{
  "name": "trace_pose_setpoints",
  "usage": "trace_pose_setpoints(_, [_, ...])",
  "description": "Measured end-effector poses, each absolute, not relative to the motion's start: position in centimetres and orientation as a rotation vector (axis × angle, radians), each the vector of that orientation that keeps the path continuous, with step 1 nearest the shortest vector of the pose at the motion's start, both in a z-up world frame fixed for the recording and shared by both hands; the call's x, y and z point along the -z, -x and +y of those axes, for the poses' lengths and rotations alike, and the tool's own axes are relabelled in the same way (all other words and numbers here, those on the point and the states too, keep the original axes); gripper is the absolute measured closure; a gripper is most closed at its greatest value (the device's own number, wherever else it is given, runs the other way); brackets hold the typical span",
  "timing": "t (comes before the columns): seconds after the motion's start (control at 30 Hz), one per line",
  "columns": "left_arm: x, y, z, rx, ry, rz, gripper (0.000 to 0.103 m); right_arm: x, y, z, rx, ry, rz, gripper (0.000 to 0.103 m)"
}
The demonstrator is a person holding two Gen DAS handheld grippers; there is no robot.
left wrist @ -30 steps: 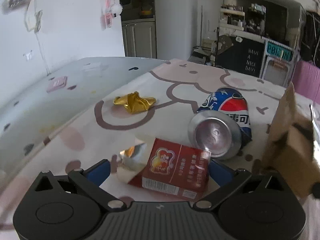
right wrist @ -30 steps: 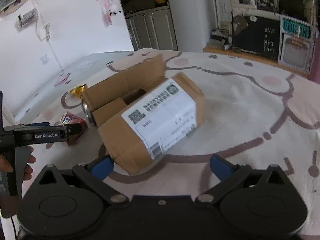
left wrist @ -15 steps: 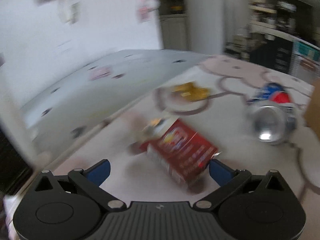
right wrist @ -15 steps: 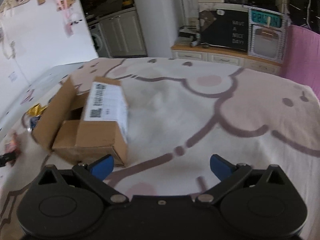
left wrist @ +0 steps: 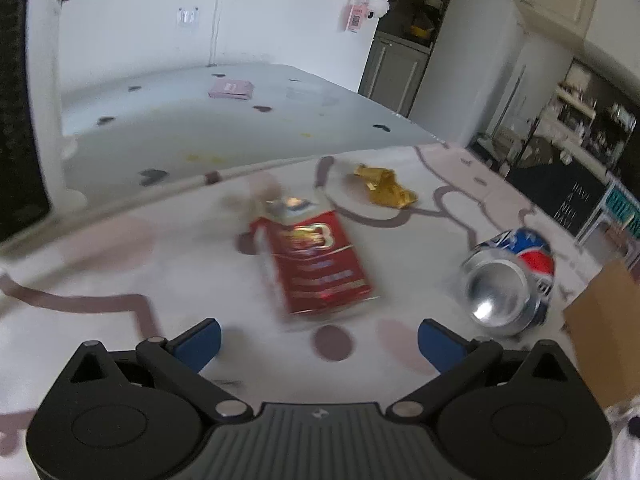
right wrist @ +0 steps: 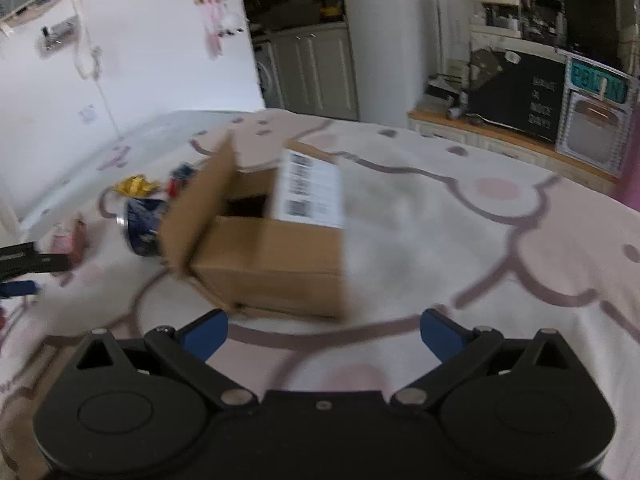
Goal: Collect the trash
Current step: 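Grasp the red cigarette pack with the left tool while the right tool grasps the cardboard box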
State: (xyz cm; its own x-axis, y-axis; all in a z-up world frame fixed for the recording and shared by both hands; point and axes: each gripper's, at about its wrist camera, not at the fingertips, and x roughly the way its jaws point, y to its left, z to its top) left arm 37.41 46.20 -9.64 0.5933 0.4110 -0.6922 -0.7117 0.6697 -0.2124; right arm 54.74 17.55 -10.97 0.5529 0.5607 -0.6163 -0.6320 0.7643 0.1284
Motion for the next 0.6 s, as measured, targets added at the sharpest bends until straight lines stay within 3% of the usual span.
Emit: trace_pose_setpoints(0.6, [10.4,-39.7,45.5,-0.789,0.536,0.518,0.000,9.8,-53.2,17.8,-0.634,0.013,0.588,0.000])
